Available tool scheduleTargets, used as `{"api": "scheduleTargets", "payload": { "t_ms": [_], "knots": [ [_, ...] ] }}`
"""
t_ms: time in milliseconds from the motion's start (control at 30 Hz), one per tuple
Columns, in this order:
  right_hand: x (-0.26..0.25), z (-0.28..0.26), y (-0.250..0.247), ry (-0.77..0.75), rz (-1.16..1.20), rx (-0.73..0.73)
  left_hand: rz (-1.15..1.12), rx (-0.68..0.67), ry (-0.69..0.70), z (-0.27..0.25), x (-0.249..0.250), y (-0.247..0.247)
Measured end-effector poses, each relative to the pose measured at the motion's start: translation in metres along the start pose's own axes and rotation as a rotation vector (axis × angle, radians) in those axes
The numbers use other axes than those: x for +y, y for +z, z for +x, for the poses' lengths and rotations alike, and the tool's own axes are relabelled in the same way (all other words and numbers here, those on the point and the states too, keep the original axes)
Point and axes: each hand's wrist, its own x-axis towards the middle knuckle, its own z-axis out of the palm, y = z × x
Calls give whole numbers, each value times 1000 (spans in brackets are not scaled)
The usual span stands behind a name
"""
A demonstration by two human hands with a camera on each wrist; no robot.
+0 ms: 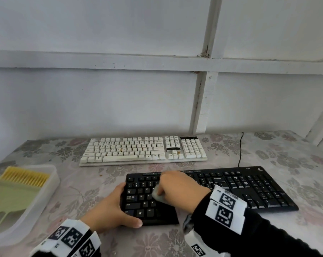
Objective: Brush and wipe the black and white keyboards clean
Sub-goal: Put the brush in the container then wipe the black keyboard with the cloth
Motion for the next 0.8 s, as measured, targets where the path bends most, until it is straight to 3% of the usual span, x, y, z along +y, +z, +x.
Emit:
{"api": "scheduleTargets", "payload": {
  "t_ms": [133, 267, 500, 800],
  "knots": [
    [-35, 20, 9, -127, 94, 18, 11, 2, -5, 1, 3, 0],
    [-47, 27, 26, -186, -9, 3, 64, -1, -11, 1, 6, 0],
    [-12, 11, 27, -79, 17, 58, 11, 19, 16, -1, 3, 2],
    [47, -36, -14, 141, -115, -68, 26, 0, 26, -3, 4, 1]
  ]
}}
